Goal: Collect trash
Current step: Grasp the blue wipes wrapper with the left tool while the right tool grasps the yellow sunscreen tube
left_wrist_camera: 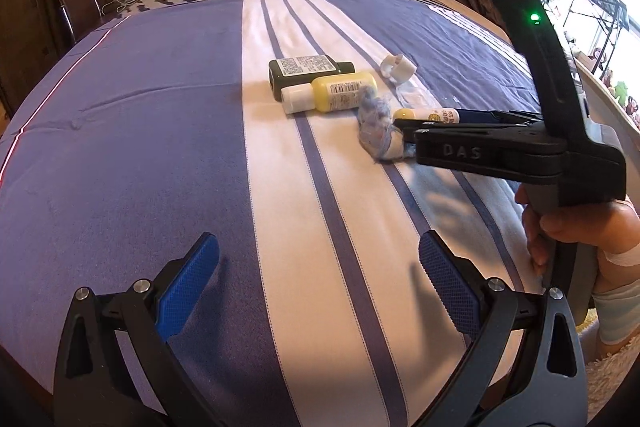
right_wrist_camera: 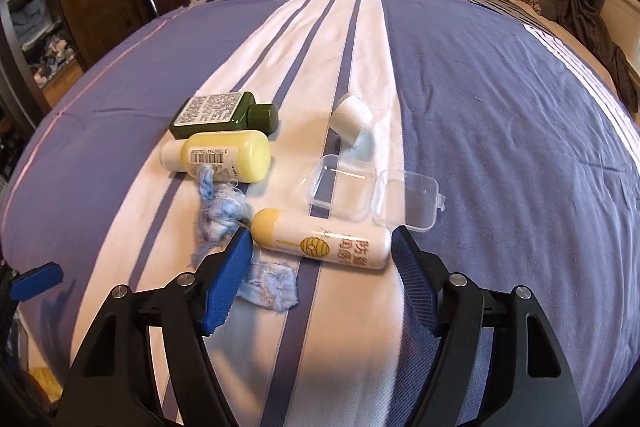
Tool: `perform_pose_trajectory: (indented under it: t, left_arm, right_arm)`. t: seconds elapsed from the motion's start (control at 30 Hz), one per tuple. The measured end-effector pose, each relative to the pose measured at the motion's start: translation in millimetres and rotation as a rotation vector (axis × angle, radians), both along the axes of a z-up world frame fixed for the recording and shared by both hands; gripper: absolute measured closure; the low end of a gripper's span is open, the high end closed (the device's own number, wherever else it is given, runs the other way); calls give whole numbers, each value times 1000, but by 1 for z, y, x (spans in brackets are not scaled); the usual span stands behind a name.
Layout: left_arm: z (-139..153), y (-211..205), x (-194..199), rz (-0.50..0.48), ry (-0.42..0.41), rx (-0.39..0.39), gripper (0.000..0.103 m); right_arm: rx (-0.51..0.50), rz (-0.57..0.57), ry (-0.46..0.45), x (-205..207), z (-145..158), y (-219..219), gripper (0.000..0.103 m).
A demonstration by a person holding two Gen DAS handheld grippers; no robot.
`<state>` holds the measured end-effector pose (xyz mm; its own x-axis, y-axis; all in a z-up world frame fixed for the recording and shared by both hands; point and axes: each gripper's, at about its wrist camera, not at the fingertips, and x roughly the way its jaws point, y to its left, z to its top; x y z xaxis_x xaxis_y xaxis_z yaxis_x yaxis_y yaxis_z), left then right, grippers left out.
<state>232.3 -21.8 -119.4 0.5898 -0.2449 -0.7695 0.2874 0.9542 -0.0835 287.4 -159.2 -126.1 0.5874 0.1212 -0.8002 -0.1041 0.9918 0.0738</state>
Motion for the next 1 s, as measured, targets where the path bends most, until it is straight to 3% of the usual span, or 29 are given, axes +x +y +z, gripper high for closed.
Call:
perform_pose_trajectory:
  t: [0.27,0.53,0.7,0.87,0.93,1.0]
  left_arm:
    - [-6,-12,11,-17,17,-9,8]
    - [-9,-39,37,-47,19,-31,9]
    - [-10,-55,60,-58,23,-47,24]
    - [-12,-67,78,-64,28,-41,32]
    - [-12,-71,82,-72,30,-40,48]
    - [-11,-73,83,-69,30,-35,76]
  right_arm:
    - [7,11,-11,5,2,-9,34]
    - [28,-11,-50,-18,16,-49,34]
    - [36,-35,-59,-30,16,-73,34]
    - [37,-41,-67,-39,15,-87,34]
    - [42,-41,-69,-41,15,-90,34]
    - [41,-40,-70,-41,15,-90,34]
